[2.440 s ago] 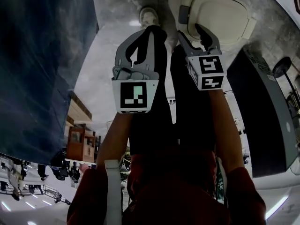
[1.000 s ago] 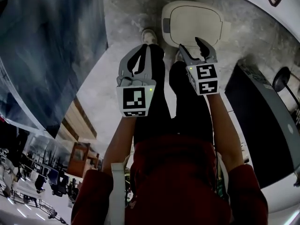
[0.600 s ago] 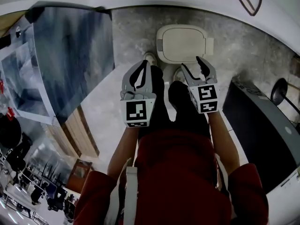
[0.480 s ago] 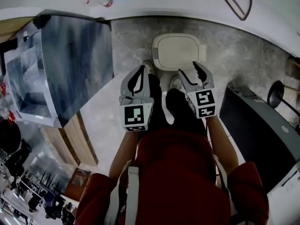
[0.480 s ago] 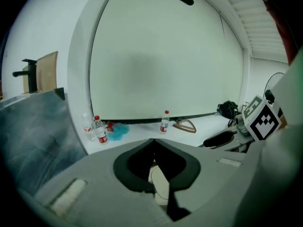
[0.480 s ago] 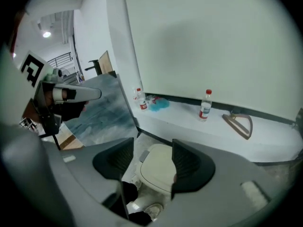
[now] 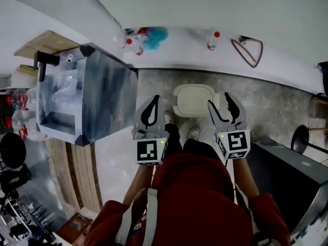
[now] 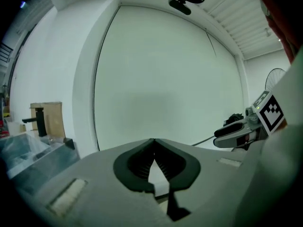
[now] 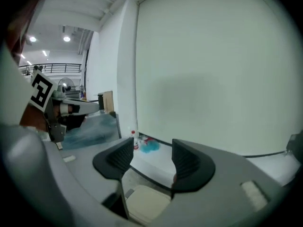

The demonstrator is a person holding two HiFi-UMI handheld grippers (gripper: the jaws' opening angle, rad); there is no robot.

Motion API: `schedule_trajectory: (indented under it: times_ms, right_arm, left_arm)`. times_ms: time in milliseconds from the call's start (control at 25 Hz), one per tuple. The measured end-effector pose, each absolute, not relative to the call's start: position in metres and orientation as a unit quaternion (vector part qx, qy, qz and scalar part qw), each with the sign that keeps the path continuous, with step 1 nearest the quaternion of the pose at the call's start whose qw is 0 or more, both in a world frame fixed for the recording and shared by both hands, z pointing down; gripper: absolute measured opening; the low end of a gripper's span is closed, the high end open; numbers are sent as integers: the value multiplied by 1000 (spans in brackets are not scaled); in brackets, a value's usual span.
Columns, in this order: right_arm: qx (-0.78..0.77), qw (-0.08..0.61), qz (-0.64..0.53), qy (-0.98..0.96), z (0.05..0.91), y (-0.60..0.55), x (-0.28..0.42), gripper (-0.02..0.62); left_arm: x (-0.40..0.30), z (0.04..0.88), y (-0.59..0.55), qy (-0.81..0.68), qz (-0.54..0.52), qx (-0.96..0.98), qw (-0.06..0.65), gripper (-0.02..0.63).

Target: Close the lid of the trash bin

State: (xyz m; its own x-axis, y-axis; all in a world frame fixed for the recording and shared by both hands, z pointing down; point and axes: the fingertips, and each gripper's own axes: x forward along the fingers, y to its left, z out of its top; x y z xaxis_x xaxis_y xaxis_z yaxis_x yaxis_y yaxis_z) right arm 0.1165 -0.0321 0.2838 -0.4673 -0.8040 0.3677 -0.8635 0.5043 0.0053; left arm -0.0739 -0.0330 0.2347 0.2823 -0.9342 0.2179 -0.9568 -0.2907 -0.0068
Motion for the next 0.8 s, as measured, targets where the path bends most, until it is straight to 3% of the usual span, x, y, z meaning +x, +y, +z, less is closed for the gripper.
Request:
schedule_trajectory:
  times_ms: [520, 800]
  right_arm:
    - [522, 13, -79, -849, 93, -27, 153, 242]
    - [563, -16, -146, -813, 46, -18, 177, 242]
  left_arm:
    - [-60, 86, -31, -609, -12, 791, -57, 5]
    - [-51, 38, -13, -609, -39, 784, -117, 5]
